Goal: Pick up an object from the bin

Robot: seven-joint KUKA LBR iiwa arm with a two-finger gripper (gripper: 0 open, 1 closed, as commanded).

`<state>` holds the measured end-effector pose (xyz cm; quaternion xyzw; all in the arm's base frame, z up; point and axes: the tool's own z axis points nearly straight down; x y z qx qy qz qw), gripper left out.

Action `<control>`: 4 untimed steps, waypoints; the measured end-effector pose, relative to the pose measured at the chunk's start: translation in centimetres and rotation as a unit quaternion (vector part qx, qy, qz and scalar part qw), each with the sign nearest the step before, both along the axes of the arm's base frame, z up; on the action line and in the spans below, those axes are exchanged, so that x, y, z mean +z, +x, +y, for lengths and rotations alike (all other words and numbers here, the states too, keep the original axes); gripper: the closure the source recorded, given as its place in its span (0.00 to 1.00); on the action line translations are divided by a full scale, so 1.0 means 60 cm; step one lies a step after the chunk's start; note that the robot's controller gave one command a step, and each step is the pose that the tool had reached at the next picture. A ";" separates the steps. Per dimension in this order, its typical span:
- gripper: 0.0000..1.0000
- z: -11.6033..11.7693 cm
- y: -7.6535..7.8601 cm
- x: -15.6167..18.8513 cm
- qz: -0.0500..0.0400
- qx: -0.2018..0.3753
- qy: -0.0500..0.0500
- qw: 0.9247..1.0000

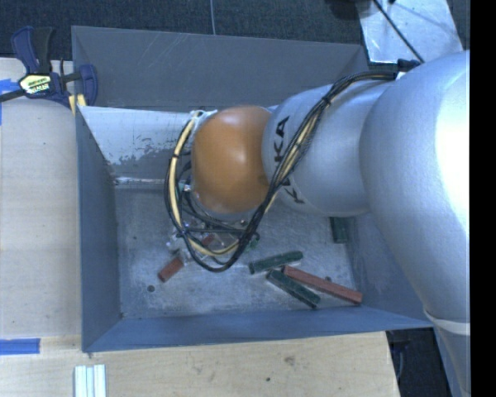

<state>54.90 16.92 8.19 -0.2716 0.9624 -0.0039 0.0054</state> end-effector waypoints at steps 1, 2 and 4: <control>1.00 0.003 -0.022 0.071 0.006 -0.001 0.002 1.000; 1.00 -0.005 -0.015 0.176 0.007 -0.002 0.002 1.000; 0.00 -0.091 -0.069 0.125 0.005 -0.030 0.003 1.000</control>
Offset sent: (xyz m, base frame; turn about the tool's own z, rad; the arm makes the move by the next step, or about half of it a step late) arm -0.0027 -0.0091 0.1752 0.0015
